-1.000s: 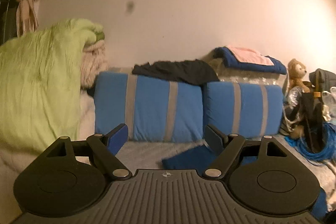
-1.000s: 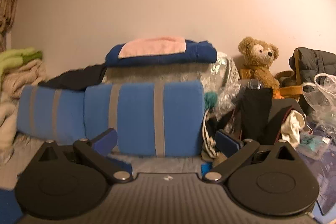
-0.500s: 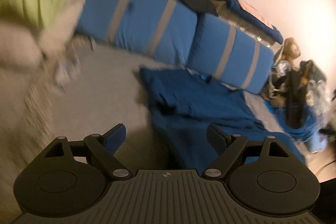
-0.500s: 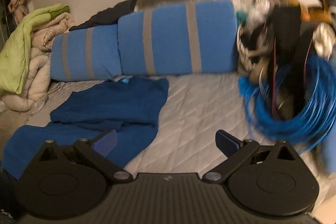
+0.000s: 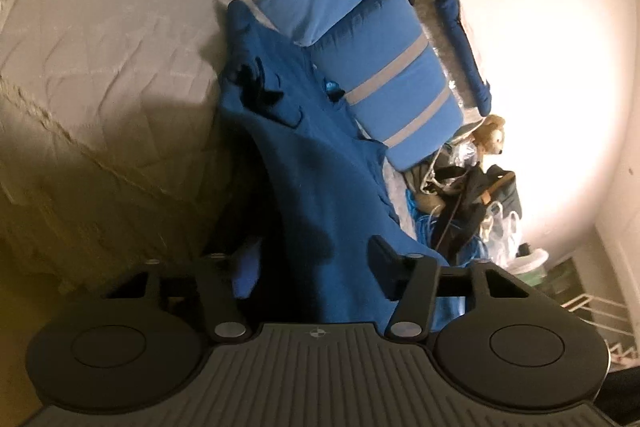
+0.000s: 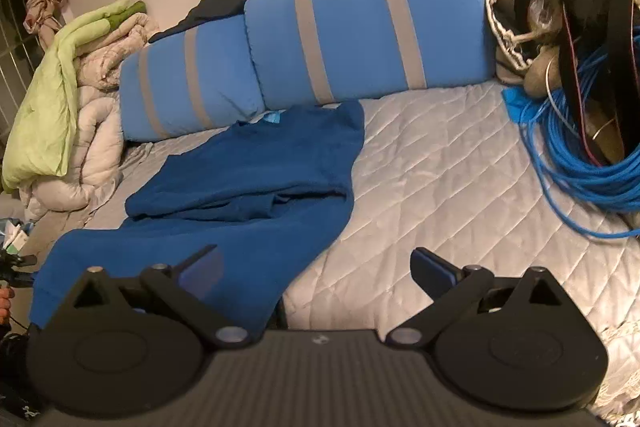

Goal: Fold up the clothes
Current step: 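Grasp the sweatshirt hem with both grippers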

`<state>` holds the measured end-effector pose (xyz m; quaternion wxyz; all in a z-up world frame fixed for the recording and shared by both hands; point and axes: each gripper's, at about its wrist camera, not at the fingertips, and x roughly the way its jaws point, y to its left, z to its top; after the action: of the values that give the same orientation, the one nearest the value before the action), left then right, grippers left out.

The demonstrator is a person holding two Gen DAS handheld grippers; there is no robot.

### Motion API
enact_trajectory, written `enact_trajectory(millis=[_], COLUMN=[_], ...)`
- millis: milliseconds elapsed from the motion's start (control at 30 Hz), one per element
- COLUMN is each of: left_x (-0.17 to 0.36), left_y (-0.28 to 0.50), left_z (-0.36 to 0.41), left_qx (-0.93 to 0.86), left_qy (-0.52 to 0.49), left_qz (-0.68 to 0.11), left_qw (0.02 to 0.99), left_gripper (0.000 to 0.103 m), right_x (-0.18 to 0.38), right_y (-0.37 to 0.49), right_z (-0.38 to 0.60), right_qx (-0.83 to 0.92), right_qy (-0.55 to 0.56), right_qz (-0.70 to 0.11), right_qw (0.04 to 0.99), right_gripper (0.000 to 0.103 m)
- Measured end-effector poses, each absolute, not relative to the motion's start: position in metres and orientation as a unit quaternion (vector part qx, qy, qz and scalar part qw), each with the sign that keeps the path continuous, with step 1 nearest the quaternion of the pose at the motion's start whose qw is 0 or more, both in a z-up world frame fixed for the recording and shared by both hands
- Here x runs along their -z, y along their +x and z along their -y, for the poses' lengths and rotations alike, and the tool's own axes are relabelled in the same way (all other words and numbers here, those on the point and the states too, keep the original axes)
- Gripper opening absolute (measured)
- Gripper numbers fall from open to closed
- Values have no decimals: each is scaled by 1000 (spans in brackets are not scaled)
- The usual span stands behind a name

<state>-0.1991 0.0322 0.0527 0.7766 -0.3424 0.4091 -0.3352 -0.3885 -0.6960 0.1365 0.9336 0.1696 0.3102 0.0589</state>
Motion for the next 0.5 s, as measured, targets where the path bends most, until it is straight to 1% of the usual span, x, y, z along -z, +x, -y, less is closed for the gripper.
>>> enact_trajectory(millis=[33,67,133,333,367,500], left_x=[-51,-49,-47,-47,-48,-50], left_y=[-199,-199,-201,-206,-206,-207], left_z=[-31,-30,-29,-30,-30,-29], left_qx=[339,343,343,336,341,348], left_qy=[-348,-353,-356,-357,-362,-365], left_qz=[-410,-412,-412,-410,-409,-407], left_qw=[772,767,766,769,765,762], left_gripper=[45,39,36,21,13,12], right_x=[-135,-133,-130,-118,-114,-97], right_y=[-388,-388,-389,-393,-394,-396], right_z=[695,695,694,694,695,697], right_qx=[-60,-60,-61,-75,-79,-107], right_qy=[171,174,180,209,218,264], right_qz=[-311,-312,-314,-320,-321,-326], right_qw=[933,932,930,921,918,902], right_gripper=[103,103,103,103,103,102])
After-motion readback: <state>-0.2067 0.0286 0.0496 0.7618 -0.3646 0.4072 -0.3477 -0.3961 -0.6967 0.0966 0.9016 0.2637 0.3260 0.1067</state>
